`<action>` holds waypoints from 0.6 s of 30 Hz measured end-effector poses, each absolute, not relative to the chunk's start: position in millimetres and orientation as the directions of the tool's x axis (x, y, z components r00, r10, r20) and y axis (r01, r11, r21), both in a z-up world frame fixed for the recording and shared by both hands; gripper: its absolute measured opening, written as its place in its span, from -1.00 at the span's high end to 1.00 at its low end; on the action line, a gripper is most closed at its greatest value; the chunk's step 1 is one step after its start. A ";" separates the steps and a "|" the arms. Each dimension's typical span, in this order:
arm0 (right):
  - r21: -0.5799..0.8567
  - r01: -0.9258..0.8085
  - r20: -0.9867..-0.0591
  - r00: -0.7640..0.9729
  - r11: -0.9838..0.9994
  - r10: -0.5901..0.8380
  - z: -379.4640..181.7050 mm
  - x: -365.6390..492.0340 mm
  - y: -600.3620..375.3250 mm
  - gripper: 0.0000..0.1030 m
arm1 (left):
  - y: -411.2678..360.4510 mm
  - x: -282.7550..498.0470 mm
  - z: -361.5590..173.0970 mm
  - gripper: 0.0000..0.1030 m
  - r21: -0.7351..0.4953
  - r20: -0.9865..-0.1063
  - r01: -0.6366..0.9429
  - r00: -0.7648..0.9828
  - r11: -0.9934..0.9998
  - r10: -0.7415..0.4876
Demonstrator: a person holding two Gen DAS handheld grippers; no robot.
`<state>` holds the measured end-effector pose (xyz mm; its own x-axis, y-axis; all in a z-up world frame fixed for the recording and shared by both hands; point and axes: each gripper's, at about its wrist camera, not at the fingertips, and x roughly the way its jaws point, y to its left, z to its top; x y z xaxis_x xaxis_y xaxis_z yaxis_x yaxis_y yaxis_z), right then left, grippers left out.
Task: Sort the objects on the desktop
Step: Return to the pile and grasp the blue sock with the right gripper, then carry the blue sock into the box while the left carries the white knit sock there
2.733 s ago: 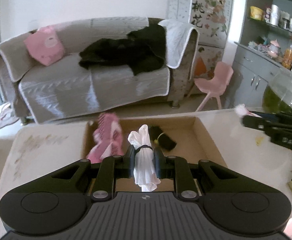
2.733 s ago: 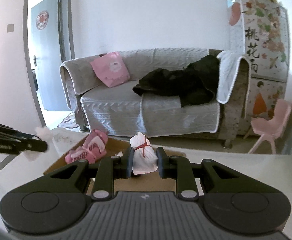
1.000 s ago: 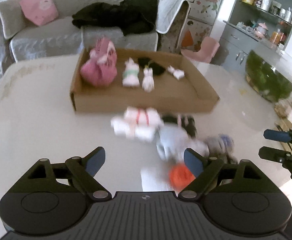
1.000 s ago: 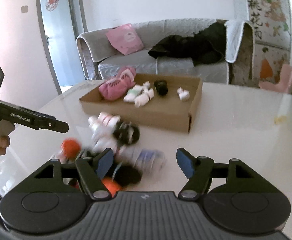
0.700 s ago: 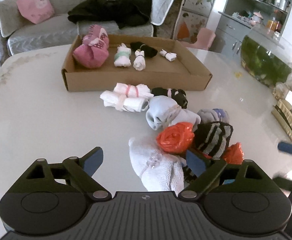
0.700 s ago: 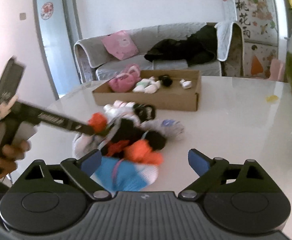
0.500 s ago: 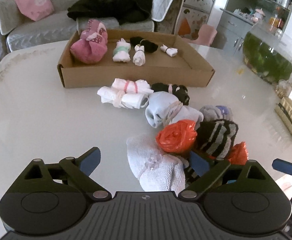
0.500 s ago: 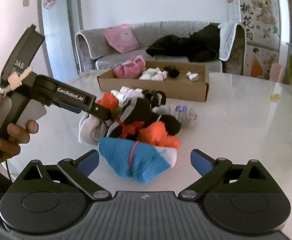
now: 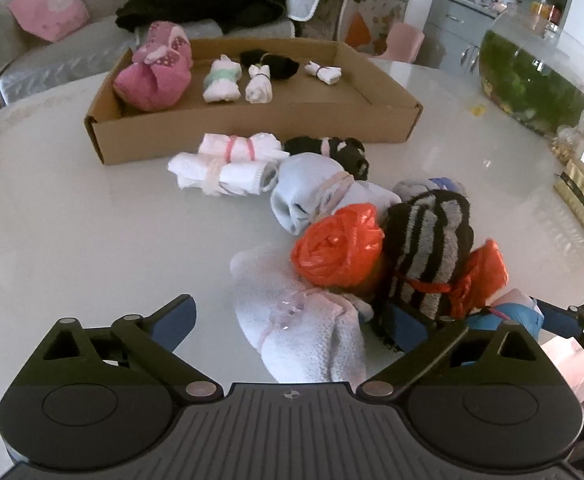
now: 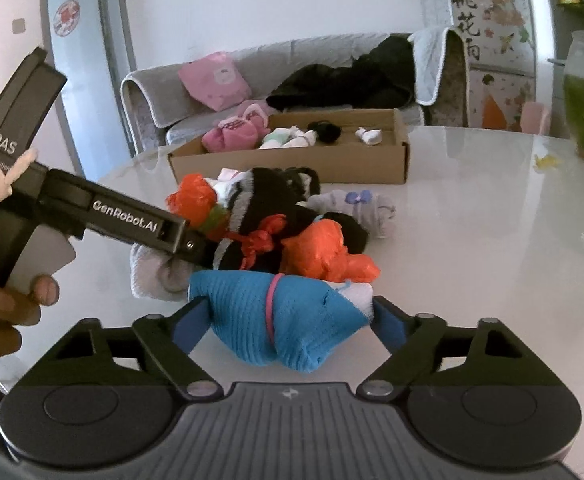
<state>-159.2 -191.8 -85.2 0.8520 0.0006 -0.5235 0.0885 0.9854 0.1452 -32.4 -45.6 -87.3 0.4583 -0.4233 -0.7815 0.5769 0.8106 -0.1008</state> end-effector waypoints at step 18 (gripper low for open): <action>0.145 0.091 -0.514 0.858 0.985 -0.004 -82.6 -187.3 -207.8 -0.44 | -30.5 -51.2 -79.7 -0.32 -0.008 -0.779 0.547 0.522 0.837 -0.348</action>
<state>-187.3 -207.8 -82.6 0.8576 -0.0035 -0.5144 0.0912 0.9852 0.1453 -51.2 -30.5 -79.7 0.5222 -0.3480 -0.7786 0.5465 0.8374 -0.0077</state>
